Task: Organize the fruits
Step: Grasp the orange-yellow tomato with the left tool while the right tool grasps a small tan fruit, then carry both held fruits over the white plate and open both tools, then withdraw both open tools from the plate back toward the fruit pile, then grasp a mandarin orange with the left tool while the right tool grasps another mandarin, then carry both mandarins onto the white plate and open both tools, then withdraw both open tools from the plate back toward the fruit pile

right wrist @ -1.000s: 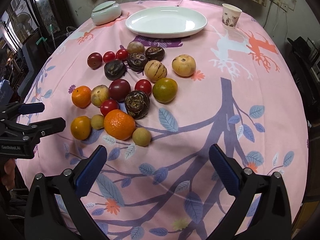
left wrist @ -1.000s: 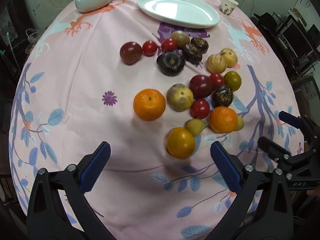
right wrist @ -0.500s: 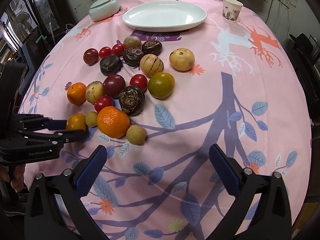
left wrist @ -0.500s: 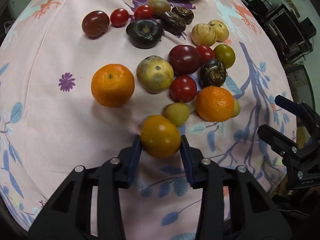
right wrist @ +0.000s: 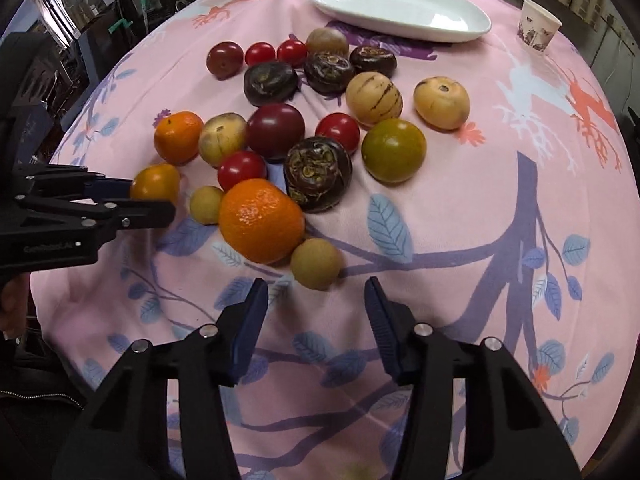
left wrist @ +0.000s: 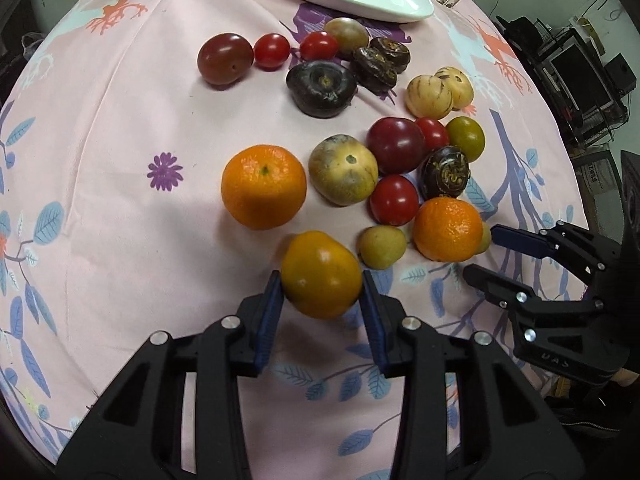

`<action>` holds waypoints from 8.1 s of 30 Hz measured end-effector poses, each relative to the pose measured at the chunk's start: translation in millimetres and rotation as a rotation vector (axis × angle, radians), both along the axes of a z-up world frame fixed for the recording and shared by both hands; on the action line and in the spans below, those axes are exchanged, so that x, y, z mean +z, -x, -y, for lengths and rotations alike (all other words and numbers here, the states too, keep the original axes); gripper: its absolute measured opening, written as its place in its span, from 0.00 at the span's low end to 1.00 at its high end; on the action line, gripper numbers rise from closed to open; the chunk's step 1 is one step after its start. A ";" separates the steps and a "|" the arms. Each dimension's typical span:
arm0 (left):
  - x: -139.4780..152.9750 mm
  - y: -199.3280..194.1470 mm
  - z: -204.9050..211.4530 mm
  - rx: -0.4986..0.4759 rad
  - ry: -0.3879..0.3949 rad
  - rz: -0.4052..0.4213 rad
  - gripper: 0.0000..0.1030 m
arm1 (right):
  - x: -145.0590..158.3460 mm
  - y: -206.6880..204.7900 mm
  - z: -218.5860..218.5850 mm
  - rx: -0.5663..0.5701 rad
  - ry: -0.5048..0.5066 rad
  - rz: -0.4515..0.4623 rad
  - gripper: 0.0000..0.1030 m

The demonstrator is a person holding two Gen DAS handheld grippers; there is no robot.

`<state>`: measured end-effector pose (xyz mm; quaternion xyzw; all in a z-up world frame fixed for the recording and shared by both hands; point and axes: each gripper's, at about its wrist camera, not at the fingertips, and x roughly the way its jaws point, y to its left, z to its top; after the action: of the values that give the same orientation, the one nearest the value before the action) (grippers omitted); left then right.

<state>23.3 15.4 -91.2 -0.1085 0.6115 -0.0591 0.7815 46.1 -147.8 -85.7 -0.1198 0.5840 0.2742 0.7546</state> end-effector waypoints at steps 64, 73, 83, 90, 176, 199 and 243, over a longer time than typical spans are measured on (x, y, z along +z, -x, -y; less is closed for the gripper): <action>81.9 -208.1 -8.8 -0.039 0.063 0.303 0.38 | 68.6 -225.0 -17.5 -0.123 -0.212 0.159 0.25; 35.6 -271.0 -6.9 0.006 0.018 0.206 0.43 | 17.6 -270.9 -21.7 -0.233 -0.146 0.077 0.26; 64.2 -222.9 -23.9 0.044 0.015 0.252 0.62 | 40.3 -233.9 17.5 -0.274 -0.203 0.061 0.26; 64.8 -150.7 -32.6 0.060 -0.040 0.217 0.66 | 37.0 -171.9 61.1 -0.336 -0.200 0.005 0.26; 87.8 -49.8 -30.3 0.028 0.002 0.254 0.43 | 81.7 -71.0 49.2 -0.202 -0.267 0.045 0.44; 83.9 -192.8 -28.1 0.022 0.020 0.296 0.43 | 80.6 -214.6 31.8 -0.229 -0.299 0.143 0.44; 66.8 -77.1 -49.6 0.179 0.012 0.141 0.84 | 48.5 -111.9 94.5 -0.415 -0.250 -0.005 0.68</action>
<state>100.4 65.1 -24.3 -0.1628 0.5427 -0.0002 0.8240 158.0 -242.3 -37.2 0.0977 0.5596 0.1839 0.8022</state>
